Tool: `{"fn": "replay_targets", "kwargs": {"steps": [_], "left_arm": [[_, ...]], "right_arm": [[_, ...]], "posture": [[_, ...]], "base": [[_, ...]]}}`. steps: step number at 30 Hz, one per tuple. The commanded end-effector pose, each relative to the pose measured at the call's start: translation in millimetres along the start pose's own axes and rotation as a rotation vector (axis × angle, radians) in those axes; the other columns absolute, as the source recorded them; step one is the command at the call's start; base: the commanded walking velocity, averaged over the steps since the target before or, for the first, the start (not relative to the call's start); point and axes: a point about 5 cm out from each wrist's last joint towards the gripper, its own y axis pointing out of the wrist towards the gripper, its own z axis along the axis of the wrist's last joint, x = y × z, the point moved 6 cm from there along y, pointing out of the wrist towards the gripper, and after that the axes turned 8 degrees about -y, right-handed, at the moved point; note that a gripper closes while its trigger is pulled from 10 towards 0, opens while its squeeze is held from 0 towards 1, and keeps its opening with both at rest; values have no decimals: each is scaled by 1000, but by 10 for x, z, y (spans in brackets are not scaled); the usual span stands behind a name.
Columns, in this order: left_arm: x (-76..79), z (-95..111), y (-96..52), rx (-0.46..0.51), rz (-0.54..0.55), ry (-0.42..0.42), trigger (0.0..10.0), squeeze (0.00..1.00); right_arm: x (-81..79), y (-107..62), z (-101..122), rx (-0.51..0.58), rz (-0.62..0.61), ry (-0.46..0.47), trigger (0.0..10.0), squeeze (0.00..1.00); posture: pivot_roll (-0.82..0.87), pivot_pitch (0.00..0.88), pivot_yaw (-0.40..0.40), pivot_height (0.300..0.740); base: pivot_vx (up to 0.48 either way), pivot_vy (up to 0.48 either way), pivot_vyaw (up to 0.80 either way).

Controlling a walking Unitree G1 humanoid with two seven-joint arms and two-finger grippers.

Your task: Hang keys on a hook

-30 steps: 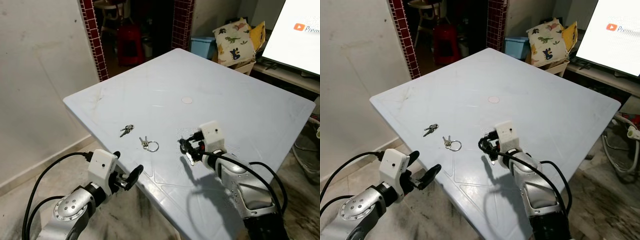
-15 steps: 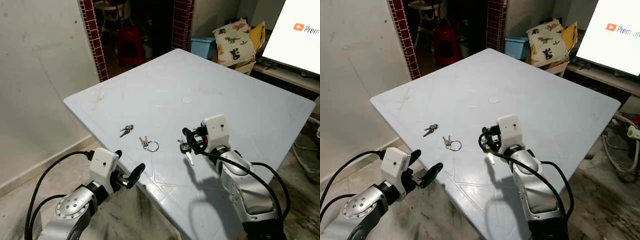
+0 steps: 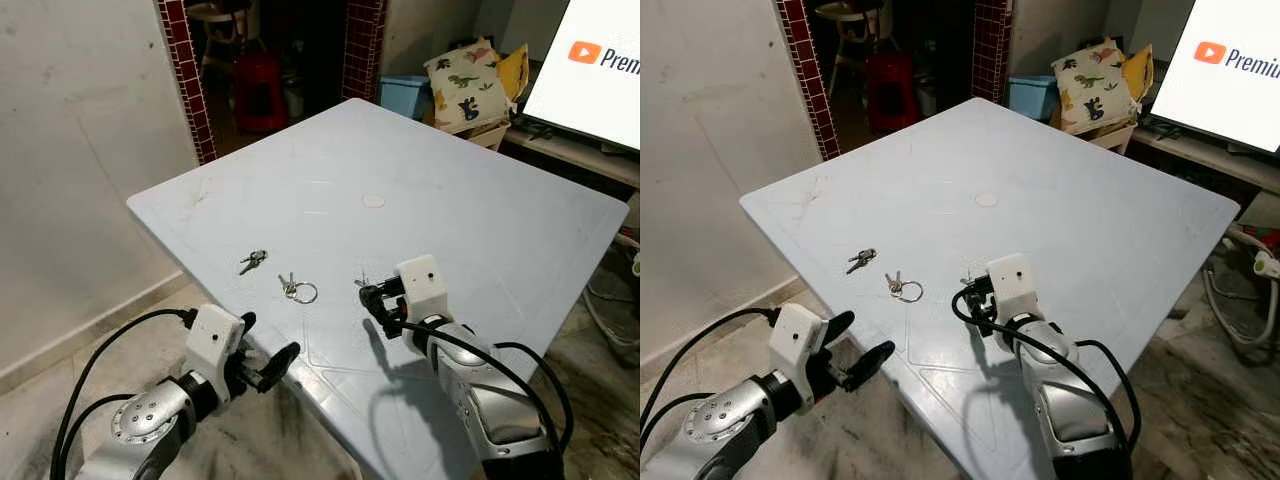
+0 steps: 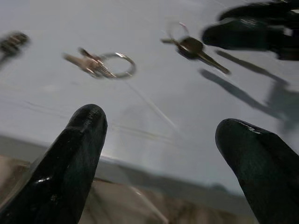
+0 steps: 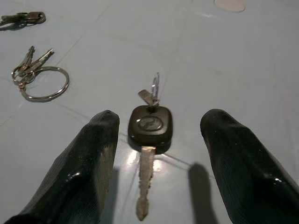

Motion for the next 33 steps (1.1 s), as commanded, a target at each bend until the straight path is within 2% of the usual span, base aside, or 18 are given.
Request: {"fn": "replay_targets", "kwargs": {"steps": [1,11,13,14,15,19,20,21,22,23,24,25,28,29,31,33], "left_arm": [[49,27,5,-4,-30,7,10000,0],[34,14,44,-23,-48,43,10000,0],[30,19,54,-21,-46,48,10000,0],[29,22,55,-20,-46,50,10000,0],[27,24,57,-19,-45,51,10000,0],[25,29,60,-18,-44,54,10000,0],[26,32,62,-17,-43,56,10000,0],[26,33,62,-16,-42,56,10000,0],[26,33,62,-16,-42,56,10000,0],[25,33,62,-16,-41,57,10000,0],[26,32,65,-15,-40,57,10000,0],[29,29,67,-15,-40,58,10000,0],[30,26,69,-15,-40,61,10000,0],[30,26,69,-15,-40,61,10000,0],[29,28,68,-14,-38,62,10000,0],[27,28,68,-13,-37,63,10000,0]], "right_arm": [[-13,40,31,-1,-4,-8,10000,0],[-81,160,116,15,15,3,10000,0],[-73,178,124,17,13,2,9333,0],[-70,183,127,18,12,1,9333,0],[-66,195,129,19,11,-1,8118,0],[-56,218,123,16,7,-14,7529,0],[-48,231,117,14,6,-13,4235,0],[-41,237,113,13,2,-14,3725,0],[-41,237,113,13,2,-14,3725,0],[-39,247,106,12,2,-14,2902,0],[-47,266,93,9,5,-14,6667,0],[-53,280,86,9,7,-14,8431,0],[-72,303,79,5,12,-20,8549,0],[-75,308,79,5,13,-22,9098,0],[-76,327,90,7,13,-25,9176,0],[-73,347,90,7,14,-25,10000,0]], "posture": [[49,0,26,740],[39,0,34,740],[39,0,34,740],[38,0,35,740],[38,0,35,740],[39,0,36,740],[41,0,35,740],[41,0,35,740],[41,0,35,740],[41,0,35,740],[41,0,35,740],[42,0,33,740],[43,0,33,740],[43,0,33,740],[45,0,32,740],[45,0,32,740]], "base": [[0,0,0],[0,0,0],[0,0,0],[0,0,0],[0,0,0],[0,0,0],[0,0,0],[0,0,0],[0,0,0],[0,0,0],[0,0,0],[0,0,0],[0,0,0],[0,0,0],[0,0,0],[0,0,0]]}}
